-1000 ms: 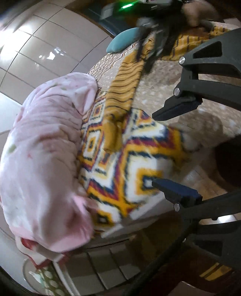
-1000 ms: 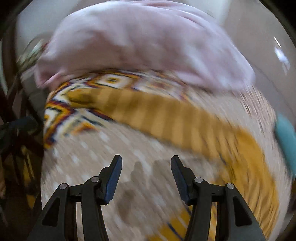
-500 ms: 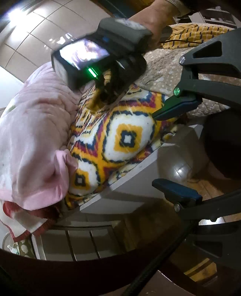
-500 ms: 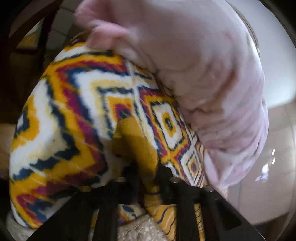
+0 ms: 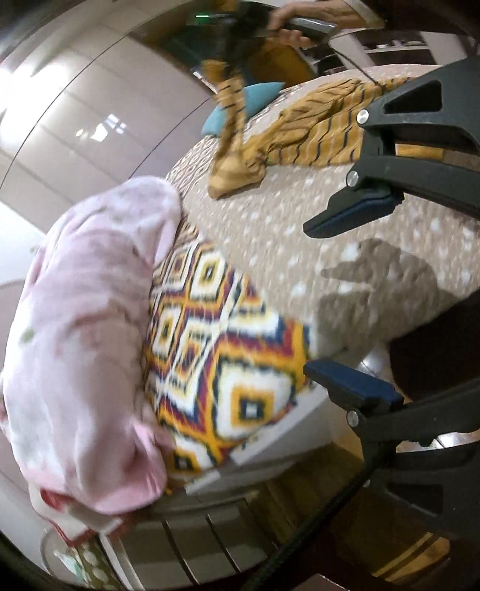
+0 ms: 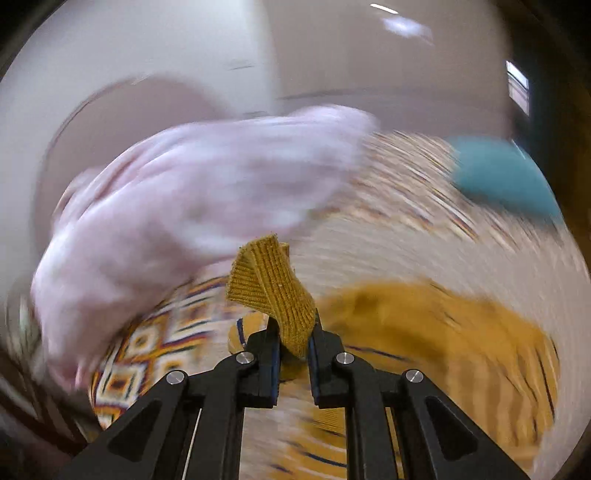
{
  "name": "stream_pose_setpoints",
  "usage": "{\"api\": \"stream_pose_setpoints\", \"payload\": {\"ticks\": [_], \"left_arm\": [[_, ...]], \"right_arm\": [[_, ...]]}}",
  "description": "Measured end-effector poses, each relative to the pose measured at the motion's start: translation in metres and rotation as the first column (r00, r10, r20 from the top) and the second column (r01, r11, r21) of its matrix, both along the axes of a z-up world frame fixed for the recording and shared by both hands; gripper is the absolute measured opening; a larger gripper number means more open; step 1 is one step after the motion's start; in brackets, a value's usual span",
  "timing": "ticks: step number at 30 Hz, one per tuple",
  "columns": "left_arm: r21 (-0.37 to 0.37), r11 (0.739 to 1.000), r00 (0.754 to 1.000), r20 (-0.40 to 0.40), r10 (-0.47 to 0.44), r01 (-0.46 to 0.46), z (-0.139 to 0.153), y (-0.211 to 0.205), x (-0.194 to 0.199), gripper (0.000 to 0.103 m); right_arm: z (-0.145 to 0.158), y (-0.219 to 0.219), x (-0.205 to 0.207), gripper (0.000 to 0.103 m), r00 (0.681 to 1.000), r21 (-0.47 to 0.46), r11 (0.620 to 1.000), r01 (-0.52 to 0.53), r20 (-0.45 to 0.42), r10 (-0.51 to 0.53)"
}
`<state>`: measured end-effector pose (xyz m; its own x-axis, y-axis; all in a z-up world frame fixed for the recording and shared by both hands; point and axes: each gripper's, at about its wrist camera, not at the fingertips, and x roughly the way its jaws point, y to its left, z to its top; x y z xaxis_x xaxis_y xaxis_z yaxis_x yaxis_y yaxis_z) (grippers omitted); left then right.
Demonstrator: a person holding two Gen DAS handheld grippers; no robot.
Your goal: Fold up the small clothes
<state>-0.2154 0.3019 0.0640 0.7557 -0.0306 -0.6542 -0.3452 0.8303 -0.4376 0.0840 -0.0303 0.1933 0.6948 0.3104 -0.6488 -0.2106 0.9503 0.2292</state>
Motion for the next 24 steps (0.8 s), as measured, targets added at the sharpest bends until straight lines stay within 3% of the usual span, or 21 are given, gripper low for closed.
{"api": "stream_pose_setpoints", "payload": {"ticks": [3, 6, 8, 9, 11, 14, 18, 21, 24], "left_arm": [[0.023, 0.999, 0.999, -0.014, -0.048, 0.048, 0.005, -0.021, 0.011, 0.067], [0.034, 0.995, 0.995, -0.028, -0.098, 0.099, 0.009, -0.041, 0.025, 0.067], [0.039, 0.990, 0.991, -0.033, -0.131, 0.132, 0.014, -0.056, 0.034, 0.067], [0.048, 0.987, 0.988, -0.034, -0.149, 0.151, 0.017, -0.064, 0.039, 0.067], [0.074, 0.980, 0.983, -0.037, -0.182, 0.184, 0.024, -0.081, 0.047, 0.069], [0.112, 0.965, 0.972, -0.042, -0.233, 0.236, 0.032, -0.106, 0.059, 0.072], [0.132, 0.944, 0.953, -0.052, -0.298, 0.302, 0.035, -0.138, 0.080, 0.072], [0.127, 0.933, 0.941, -0.051, -0.334, 0.338, 0.035, -0.161, 0.094, 0.072], [0.129, 0.922, 0.931, -0.053, -0.362, 0.366, 0.034, -0.179, 0.107, 0.072]], "right_arm": [[-0.032, -0.112, -0.003, 0.012, 0.974, 0.040, 0.977, 0.210, -0.089, -0.206], [-0.087, -0.197, -0.015, 0.017, 0.910, 0.031, 0.932, 0.360, -0.232, -0.344], [-0.120, -0.239, -0.021, 0.023, 0.859, 0.046, 0.901, 0.432, -0.325, -0.395], [-0.137, -0.263, -0.030, 0.032, 0.832, 0.090, 0.876, 0.473, -0.372, -0.411], [-0.148, -0.291, -0.045, 0.033, 0.817, 0.156, 0.844, 0.514, -0.388, -0.426], [-0.144, -0.313, -0.065, 0.043, 0.831, 0.171, 0.841, 0.513, -0.345, -0.437], [-0.121, -0.308, -0.074, 0.044, 0.896, 0.117, 0.906, 0.407, -0.241, -0.372], [-0.104, -0.278, -0.076, 0.044, 0.947, 0.040, 0.957, 0.287, -0.161, -0.278], [-0.103, -0.245, -0.066, 0.054, 0.974, -0.069, 0.979, 0.192, -0.112, -0.199]]}}
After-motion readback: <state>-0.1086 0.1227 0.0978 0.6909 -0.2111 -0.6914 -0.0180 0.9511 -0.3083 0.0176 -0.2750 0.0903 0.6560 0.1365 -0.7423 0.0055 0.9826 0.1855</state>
